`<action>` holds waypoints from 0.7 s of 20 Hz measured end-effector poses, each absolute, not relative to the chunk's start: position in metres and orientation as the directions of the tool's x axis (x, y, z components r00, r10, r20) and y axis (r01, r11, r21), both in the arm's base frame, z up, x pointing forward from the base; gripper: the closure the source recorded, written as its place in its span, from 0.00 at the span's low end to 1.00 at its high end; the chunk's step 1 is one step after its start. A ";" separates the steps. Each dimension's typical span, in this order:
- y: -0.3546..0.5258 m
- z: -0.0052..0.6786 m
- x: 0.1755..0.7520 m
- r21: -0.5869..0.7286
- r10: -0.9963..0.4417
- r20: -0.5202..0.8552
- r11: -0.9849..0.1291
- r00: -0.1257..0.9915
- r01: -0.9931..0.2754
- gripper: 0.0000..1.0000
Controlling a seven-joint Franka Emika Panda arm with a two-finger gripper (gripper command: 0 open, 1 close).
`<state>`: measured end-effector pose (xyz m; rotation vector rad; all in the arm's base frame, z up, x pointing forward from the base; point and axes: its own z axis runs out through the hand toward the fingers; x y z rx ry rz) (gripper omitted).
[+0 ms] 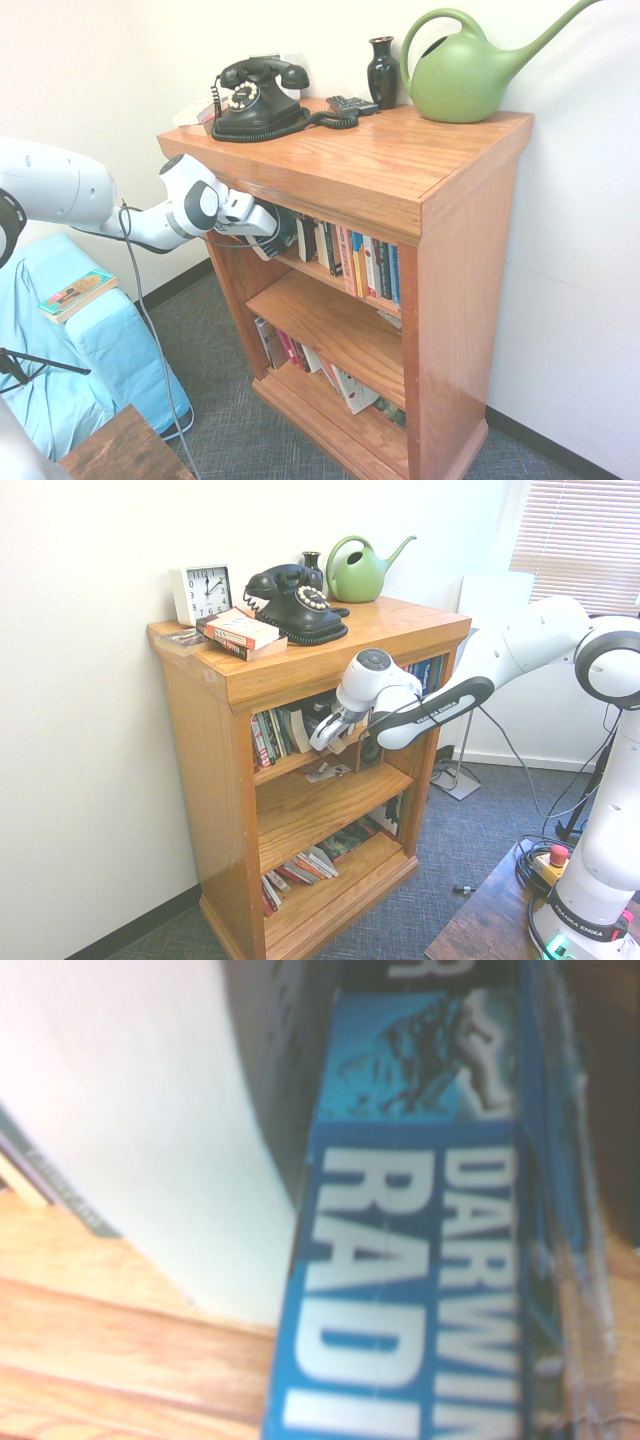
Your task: Put the book on the shelf
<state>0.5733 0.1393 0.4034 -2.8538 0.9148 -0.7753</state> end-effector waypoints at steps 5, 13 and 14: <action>0.136 0.412 0.563 -0.189 -0.544 0.447 -0.833 0.710 -0.519 0.00; 0.146 0.428 0.500 -0.164 -0.509 0.434 -0.856 0.743 -0.491 0.00; 0.144 0.430 0.493 -0.158 -0.508 0.437 -0.856 0.742 -0.493 0.00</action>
